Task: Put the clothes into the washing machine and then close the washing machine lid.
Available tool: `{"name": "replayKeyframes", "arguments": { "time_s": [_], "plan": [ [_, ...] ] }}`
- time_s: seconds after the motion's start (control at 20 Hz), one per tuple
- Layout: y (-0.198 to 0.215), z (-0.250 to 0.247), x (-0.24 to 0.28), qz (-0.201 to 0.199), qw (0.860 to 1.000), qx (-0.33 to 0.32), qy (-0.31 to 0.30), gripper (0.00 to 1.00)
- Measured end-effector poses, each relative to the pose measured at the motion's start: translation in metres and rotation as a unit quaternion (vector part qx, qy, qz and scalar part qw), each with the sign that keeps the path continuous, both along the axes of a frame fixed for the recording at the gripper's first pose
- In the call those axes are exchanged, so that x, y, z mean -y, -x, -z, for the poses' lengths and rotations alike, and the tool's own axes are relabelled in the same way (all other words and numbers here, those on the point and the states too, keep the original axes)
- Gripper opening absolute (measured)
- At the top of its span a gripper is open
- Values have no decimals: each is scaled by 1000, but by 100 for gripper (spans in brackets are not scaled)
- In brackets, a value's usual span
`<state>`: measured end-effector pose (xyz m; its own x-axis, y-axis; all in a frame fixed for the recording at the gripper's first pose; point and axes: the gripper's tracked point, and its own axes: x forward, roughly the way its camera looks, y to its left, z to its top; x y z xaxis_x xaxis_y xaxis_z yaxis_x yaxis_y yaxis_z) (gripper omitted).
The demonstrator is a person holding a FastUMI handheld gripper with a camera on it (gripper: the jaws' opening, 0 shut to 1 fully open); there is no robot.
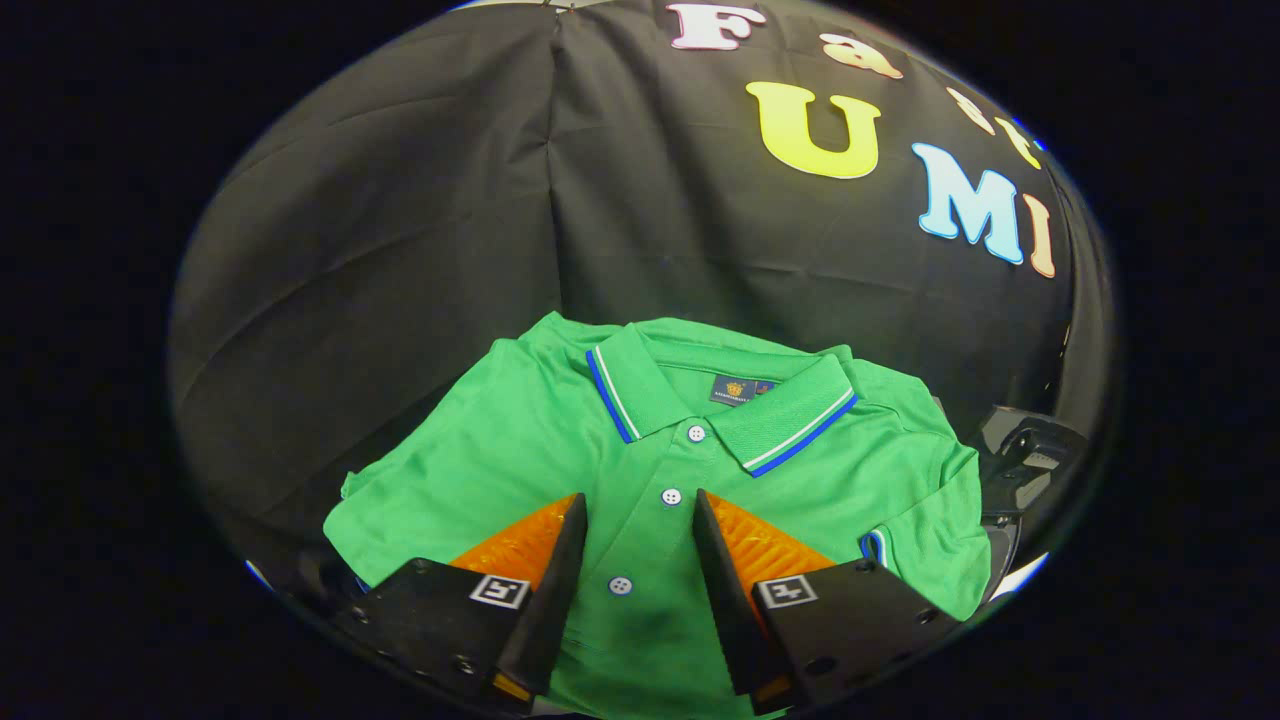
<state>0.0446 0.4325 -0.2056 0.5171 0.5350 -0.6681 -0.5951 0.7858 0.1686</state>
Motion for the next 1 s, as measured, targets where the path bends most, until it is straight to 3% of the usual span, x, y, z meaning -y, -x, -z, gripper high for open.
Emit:
{"name": "replayKeyframes", "arguments": {
  "time_s": [0.1,0.15,0.2,0.3,0.55,1.0],
  "plan": [
    [-2,-3,2,8,1000,-4,-23,35],
    [2,-3,-3,-6,1000,-14,-26,18],
    [2,-5,-3,-14,999,-21,-31,18],
    [0,-1,-6,4,997,-41,-63,2],
    [11,-35,-1,-6,996,-11,-84,2],
    [-11,-108,24,-8,991,77,-108,2]
  ]
}}
